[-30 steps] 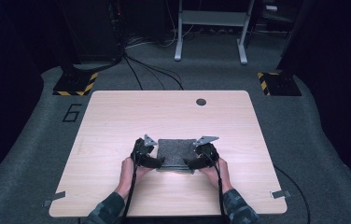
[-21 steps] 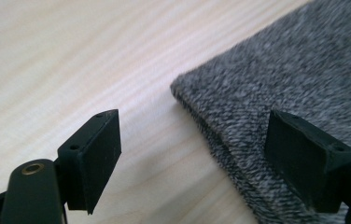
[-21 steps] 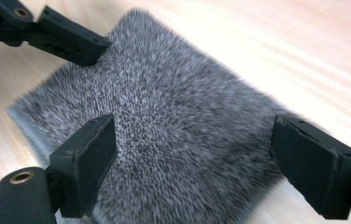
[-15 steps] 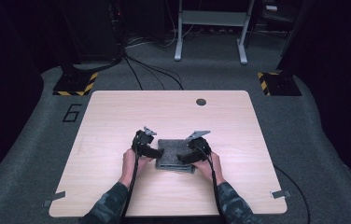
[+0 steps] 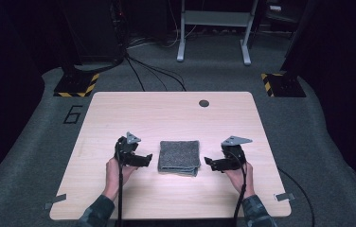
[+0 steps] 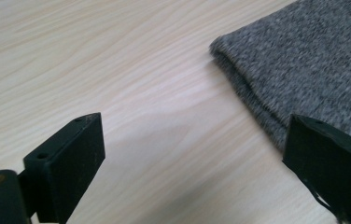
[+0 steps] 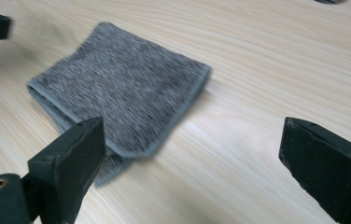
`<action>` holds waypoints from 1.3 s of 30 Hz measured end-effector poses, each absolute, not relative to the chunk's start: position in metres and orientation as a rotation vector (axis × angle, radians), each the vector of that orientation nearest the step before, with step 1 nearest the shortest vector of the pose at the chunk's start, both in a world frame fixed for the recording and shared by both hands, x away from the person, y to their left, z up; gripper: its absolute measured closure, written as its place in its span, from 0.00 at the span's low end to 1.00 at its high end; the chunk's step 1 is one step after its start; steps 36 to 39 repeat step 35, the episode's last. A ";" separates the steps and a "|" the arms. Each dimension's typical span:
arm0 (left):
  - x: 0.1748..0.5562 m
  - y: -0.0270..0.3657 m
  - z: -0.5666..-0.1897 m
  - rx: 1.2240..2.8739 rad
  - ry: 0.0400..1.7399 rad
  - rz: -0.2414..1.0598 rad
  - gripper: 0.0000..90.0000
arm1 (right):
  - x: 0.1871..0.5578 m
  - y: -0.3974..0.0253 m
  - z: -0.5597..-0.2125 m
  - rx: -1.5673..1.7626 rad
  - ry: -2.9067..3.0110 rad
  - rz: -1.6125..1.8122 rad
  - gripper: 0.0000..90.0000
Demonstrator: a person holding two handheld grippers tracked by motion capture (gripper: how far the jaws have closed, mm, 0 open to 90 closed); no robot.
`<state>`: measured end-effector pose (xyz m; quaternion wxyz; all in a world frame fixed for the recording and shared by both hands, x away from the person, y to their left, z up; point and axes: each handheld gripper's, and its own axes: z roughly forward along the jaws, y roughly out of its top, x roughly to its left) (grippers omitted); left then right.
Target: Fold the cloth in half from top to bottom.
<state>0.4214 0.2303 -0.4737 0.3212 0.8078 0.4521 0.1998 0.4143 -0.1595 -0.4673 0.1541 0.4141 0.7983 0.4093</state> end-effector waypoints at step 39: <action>0.372 0.326 -0.528 1.981 1.471 0.592 0.00 | 0.374 -0.275 -0.529 1.486 2.071 0.910 0.00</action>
